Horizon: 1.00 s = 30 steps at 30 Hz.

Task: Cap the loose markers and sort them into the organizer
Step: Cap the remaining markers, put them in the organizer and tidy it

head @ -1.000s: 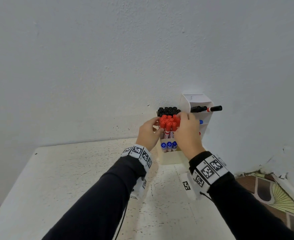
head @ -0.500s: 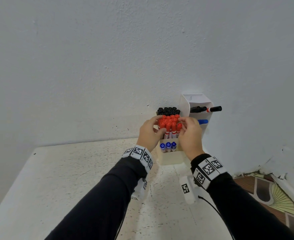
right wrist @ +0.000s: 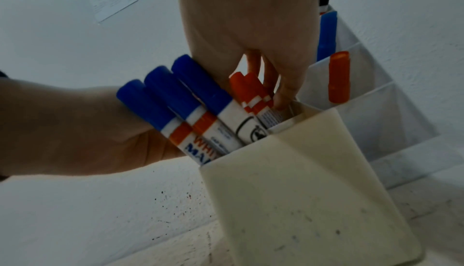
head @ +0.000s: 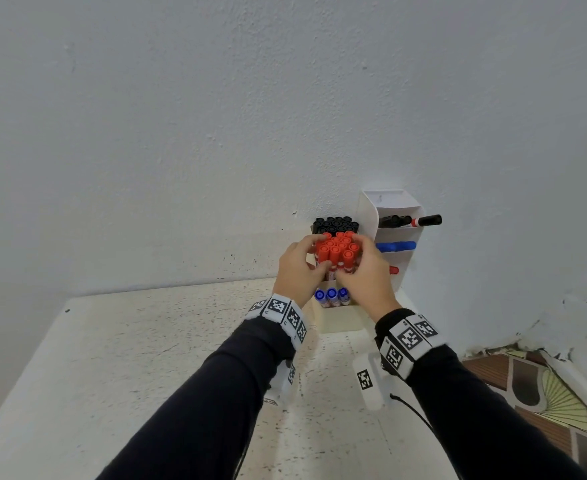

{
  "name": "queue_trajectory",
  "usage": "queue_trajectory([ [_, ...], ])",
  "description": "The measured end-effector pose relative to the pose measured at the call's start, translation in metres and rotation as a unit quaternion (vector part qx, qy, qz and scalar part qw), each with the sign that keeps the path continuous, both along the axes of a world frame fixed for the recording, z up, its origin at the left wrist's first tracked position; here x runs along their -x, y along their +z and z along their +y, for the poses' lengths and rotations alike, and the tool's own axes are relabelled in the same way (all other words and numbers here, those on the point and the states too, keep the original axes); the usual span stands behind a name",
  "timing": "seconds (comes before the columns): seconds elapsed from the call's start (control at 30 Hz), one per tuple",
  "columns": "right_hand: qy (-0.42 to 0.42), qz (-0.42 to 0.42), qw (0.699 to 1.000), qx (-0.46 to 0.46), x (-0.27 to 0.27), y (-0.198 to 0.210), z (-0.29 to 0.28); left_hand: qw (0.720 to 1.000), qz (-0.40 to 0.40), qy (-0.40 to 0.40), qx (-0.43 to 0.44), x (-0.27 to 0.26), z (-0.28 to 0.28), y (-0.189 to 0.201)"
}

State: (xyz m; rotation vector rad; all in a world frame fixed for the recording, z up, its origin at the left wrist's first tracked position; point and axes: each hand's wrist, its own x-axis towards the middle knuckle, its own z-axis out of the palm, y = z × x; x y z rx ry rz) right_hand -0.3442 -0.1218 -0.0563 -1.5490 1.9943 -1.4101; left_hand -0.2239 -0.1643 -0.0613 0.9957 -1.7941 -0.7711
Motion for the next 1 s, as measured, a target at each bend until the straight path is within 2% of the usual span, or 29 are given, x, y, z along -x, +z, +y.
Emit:
queue_trajectory([
  [0.23, -0.020, -0.023, 1.000, 0.002, 0.000, -0.001, 0.002, 0.999, 0.026, 0.004, -0.025, -0.001, 0.005, -0.001],
  [0.4, 0.028, -0.079, 0.996, -0.002, 0.004, -0.011, 0.006, 0.997, 0.035, -0.001, -0.065, -0.004, 0.009, -0.005],
  [0.57, 0.040, -0.126, 0.991, 0.019, 0.005, -0.012, 0.010, 0.996, 0.030, 0.023, -0.080, 0.000, 0.009, -0.004],
  [0.73, 0.042, -0.107, 0.993, 0.012, 0.005, -0.012, 0.015, 0.995, 0.015, 0.022, -0.094, -0.004, 0.014, -0.009],
  [0.83, -0.001, -0.087, 0.996, 0.020, 0.003, -0.012, 0.020, 0.992, -0.023, 0.031, -0.119, -0.015, 0.016, -0.014],
  [0.93, -0.045, -0.023, 0.998, 0.042, 0.005, -0.016, 0.028, 0.984, -0.074, -0.003, -0.163, -0.029, 0.022, -0.017],
  [1.0, 0.012, 0.001, 1.000, 0.020, 0.007, -0.018, 0.034, 0.979, -0.117, -0.055, -0.157, -0.036, 0.029, -0.017],
])
